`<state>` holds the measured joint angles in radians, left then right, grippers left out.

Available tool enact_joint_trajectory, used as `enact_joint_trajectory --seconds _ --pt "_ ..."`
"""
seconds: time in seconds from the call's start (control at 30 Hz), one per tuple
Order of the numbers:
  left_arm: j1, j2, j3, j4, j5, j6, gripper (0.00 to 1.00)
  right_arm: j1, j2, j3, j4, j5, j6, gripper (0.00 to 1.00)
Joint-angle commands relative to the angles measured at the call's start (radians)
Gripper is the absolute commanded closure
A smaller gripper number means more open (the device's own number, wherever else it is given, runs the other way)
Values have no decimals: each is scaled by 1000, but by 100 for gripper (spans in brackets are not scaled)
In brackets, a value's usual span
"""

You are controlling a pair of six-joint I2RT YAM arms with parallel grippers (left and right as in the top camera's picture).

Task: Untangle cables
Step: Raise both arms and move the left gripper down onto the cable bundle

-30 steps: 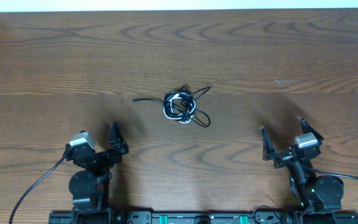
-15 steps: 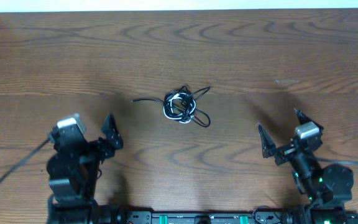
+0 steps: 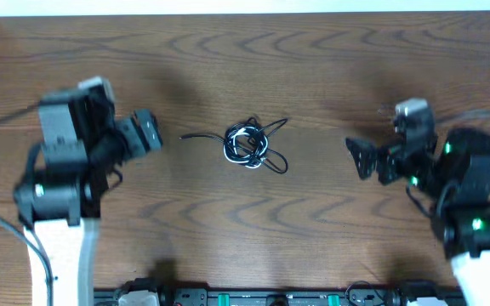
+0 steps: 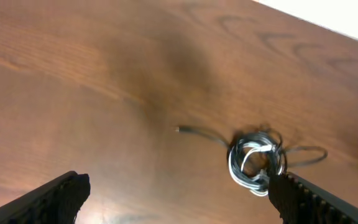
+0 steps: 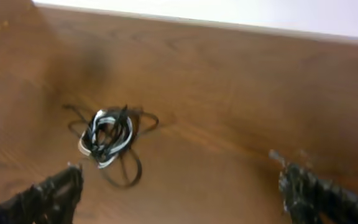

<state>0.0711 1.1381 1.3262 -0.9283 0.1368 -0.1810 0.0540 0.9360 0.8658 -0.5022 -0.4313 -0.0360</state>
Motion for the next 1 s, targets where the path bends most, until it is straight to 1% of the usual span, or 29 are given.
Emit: enact_joint_trajectory --seconds 0.0,0.1,0.17,0.2,0.23,0.37,0.47,0.53,0.6,0.63,0.7,0.8,0.87,0.9,0.97 --pt "2 72 73 16 13 19 2 -10 131 177 -87 -48 -10 1" --pt "2 106 72 13 84 -15 2 -10 239 292 -171 -109 -57 1" --pt "-2 143 71 27 173 -13 2 -10 306 339 -171 -150 -58 1" --pt "-11 158 71 39 206 1 4 -9 322 342 -154 -156 -58 1" --pt "-38 192 71 60 238 16 9 -9 346 341 -136 -163 -26 1" --pt "-151 282 71 86 198 -10 15 -9 381 341 -136 -167 61 1" --pt "-240 357 71 101 135 -85 17 -7 395 341 -137 -158 64 1" --pt "-289 407 71 117 132 -112 19 -7 407 341 -137 -128 65 3" --pt "-330 454 71 136 132 -139 22 -7 421 339 -140 -96 65 3" --pt "-347 473 71 144 132 -152 25 -7 428 338 -143 -89 65 1" --pt "-382 510 71 163 132 -183 26 -7 447 336 -145 -87 65 1" --pt "-427 542 71 198 131 -187 29 -6 471 336 -145 -87 65 1" --pt "-474 583 71 278 122 -166 54 -6 488 336 -145 -87 65 1" --pt "-488 600 71 301 114 -159 58 -6 492 336 -145 -87 65 1" --pt "-517 645 71 356 97 -153 58 -6 498 336 -145 -87 65 1"
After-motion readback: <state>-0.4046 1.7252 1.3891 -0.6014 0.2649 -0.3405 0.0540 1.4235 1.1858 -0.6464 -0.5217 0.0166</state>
